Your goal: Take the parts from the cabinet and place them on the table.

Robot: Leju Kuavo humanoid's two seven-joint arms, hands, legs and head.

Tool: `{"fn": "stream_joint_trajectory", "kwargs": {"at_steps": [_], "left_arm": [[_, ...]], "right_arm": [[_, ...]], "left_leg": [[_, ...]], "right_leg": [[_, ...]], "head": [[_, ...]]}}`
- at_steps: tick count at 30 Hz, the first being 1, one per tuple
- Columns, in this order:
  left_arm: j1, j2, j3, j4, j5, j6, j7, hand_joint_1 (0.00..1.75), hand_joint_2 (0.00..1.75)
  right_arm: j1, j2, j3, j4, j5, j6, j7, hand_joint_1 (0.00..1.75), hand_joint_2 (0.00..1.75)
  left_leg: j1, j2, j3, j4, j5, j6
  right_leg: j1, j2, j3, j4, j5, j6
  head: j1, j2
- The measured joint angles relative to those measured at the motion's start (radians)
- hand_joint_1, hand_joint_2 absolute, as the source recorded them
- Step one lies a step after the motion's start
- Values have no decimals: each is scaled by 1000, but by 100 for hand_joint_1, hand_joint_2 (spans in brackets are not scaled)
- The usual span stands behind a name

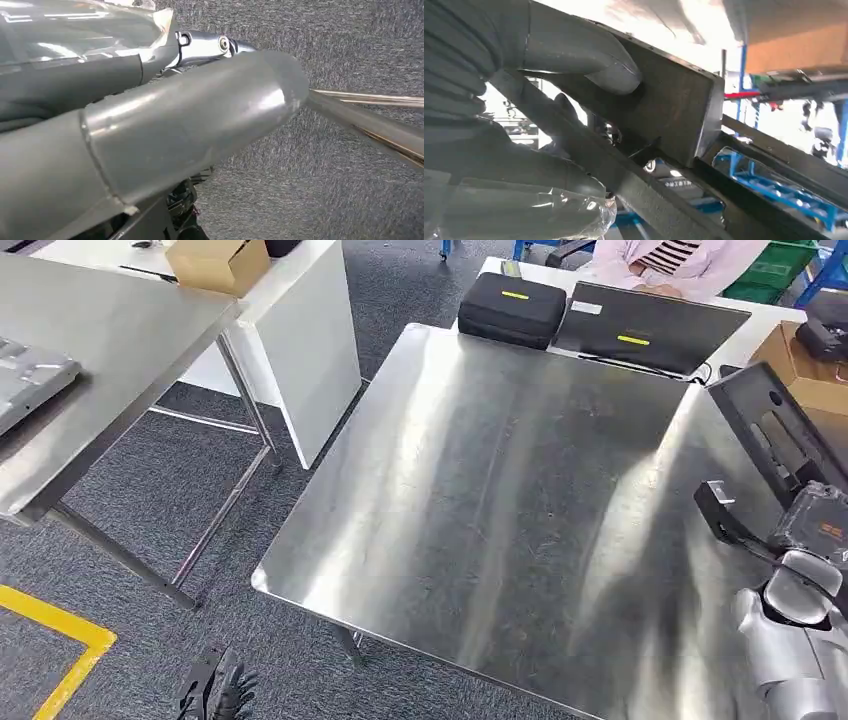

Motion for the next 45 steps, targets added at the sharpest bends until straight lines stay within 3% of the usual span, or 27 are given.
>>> {"fn": "stream_joint_trajectory", "kwargs": {"at_steps": [2,3,16,23,26,31,32,34,37,40,45], "left_arm": [[0,-2,0,-5,0,0,1,0,0],[0,-2,0,-5,0,2,5,0,175],[-36,-8,-1,-4,19,21,17,0,175],[-49,-8,-3,3,34,47,16,0,175],[-56,-7,-7,6,40,55,16,0,175],[-76,-2,-19,24,58,66,5,0,175],[-80,-1,-24,30,60,67,-1,0,175],[-89,5,-36,45,61,66,-6,0,175],[-102,13,-55,66,58,63,-13,0,175],[-108,20,-70,84,52,63,-18,0,175],[-116,29,-93,102,49,63,-21,0,175]], "right_arm": [[-7,0,0,26,0,5,12,175,175],[-12,0,0,37,0,15,18,0,175],[-87,24,43,160,0,64,17,0,175],[-143,40,72,196,1,55,-7,0,175],[-161,48,76,207,1,29,-37,0,175],[-190,93,74,189,-28,-2,-190,0,175],[-191,108,64,170,-57,10,-236,0,0],[-191,148,30,121,-173,73,-348,0,0],[-186,191,-26,49,-359,167,-455,0,0],[-173,211,-69,-6,-470,201,-502,0,0],[-114,215,-86,-98,-545,191,-544,0,0]], "left_leg": [[0,0,0,0,0,0],[0,0,0,0,0,0],[0,0,0,0,0,0],[0,0,0,0,0,0],[0,0,0,0,0,0],[1,2,-1,0,1,0],[1,2,0,0,1,0],[1,1,0,0,1,0],[1,-3,0,0,1,0],[2,-1,-1,0,0,0],[2,0,-3,0,0,0]], "right_leg": [[0,0,0,0,0,0],[0,0,0,0,0,0],[0,0,0,0,0,0],[0,0,0,0,0,0],[0,0,0,1,0,0],[0,1,1,1,0,0],[0,1,1,1,0,0],[0,1,0,1,0,0],[0,-1,0,1,0,0],[0,-1,0,1,0,0],[0,-1,0,1,0,0]], "head": [[0,0],[0,0],[0,0],[0,0],[0,0],[0,0],[0,0],[0,0],[-1,0],[0,0],[0,0]]}}
